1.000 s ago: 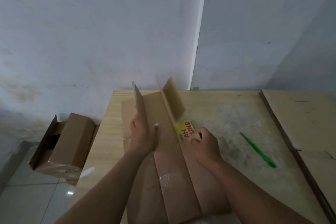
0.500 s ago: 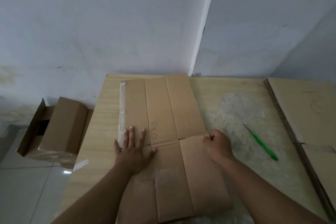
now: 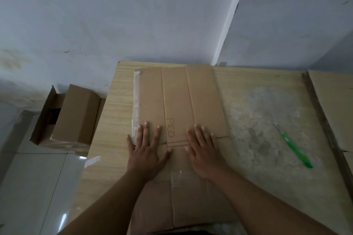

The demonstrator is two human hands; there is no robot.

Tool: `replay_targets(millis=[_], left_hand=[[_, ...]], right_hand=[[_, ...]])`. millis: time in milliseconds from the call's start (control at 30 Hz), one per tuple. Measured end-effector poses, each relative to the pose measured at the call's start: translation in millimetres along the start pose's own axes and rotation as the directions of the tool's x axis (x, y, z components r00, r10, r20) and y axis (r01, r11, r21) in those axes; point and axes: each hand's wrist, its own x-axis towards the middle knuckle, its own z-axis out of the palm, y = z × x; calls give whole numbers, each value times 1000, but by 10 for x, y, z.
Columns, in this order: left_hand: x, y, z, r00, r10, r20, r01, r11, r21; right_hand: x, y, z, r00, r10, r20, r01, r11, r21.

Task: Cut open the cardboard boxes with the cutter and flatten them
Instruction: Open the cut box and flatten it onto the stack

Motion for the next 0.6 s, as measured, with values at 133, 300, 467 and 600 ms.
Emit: replay_targets(millis=[133,300,467,600], left_hand=[[-35,-4,2,1000,-2,-26,2,1000,1],[-15,-33,37,998,24,-60,-25,1000,-15],[24,-111,76,995,68,-69,-70,997,-17],[-89,-119,115,979,-108,-170,79,983,-166]], right_hand=[[90,516,-16,984,178,-6,-178,983,-52],[137,851,-207,948,319,-5,-317,941,-120],[-93,536,8,943,322,-81,-318,946,57],[-539,492,154,949,312,-42,-308,948,81]])
